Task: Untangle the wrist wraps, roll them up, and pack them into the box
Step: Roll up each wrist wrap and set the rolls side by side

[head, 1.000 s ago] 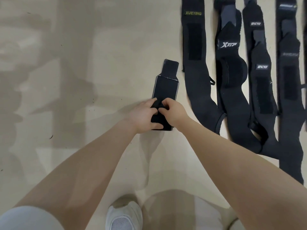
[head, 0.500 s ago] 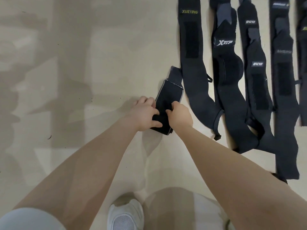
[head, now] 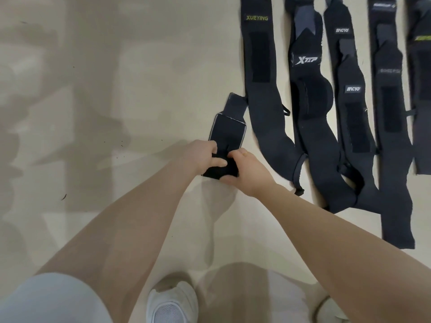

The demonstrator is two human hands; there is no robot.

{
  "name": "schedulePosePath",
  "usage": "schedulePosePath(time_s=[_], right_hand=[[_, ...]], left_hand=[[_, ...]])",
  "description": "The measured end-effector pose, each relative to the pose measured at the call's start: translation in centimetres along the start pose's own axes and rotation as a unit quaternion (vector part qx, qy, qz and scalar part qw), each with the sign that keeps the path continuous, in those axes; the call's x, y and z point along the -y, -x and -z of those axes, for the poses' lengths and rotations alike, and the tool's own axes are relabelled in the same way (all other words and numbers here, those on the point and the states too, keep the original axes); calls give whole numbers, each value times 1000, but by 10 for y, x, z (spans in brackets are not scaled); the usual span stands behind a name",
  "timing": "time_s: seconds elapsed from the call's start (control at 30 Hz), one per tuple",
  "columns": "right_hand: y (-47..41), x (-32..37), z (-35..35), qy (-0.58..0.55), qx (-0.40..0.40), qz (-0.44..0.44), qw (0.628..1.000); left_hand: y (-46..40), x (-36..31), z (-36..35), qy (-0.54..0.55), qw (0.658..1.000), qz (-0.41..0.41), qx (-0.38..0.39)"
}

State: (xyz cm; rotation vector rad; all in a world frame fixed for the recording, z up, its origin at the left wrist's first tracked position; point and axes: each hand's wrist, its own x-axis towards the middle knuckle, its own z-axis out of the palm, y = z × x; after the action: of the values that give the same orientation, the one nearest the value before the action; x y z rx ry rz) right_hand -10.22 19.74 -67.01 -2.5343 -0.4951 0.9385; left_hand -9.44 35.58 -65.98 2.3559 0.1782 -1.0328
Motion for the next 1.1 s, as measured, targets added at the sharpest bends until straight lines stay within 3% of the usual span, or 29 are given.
schedulePosePath(time_s=[0.13, 0.23, 0.37, 0.47, 0.6, 0.7, 0.8, 0.87, 0.97, 1.1], right_hand=[[-11, 2, 13, -71, 11, -68, 995], [-21, -1, 22, -144, 22, -146, 979], [-29, -3, 22, -263, -67, -244, 931], [-33, 0, 19, -262, -71, -274, 923], [-33, 1, 16, -347, -64, -344, 870], [-23, 2, 14, -359, -46, -370, 856], [-14, 3, 20, -463, -48, -388, 795], [-9, 7, 29, -548, -16, -391, 739], [3, 12, 40, -618, 43, -376, 690], [16, 26, 52, -638, 85, -325, 693]], left_hand=[[9, 7, -18, 55, 986, -43, -148], [10, 14, -23, 82, 987, -73, -120], [-1, 16, -9, -9, 993, -52, -108], [-7, 14, -3, 41, 993, -60, -98], [-1, 14, -10, 120, 988, -53, -86], [8, 17, -25, 191, 978, -51, -60], [19, 19, -31, 284, 958, -37, -22], [25, 19, -32, 331, 943, -19, -13], [36, 18, -32, 408, 913, 9, -11], [60, 14, -29, 535, 845, 1, 4]])
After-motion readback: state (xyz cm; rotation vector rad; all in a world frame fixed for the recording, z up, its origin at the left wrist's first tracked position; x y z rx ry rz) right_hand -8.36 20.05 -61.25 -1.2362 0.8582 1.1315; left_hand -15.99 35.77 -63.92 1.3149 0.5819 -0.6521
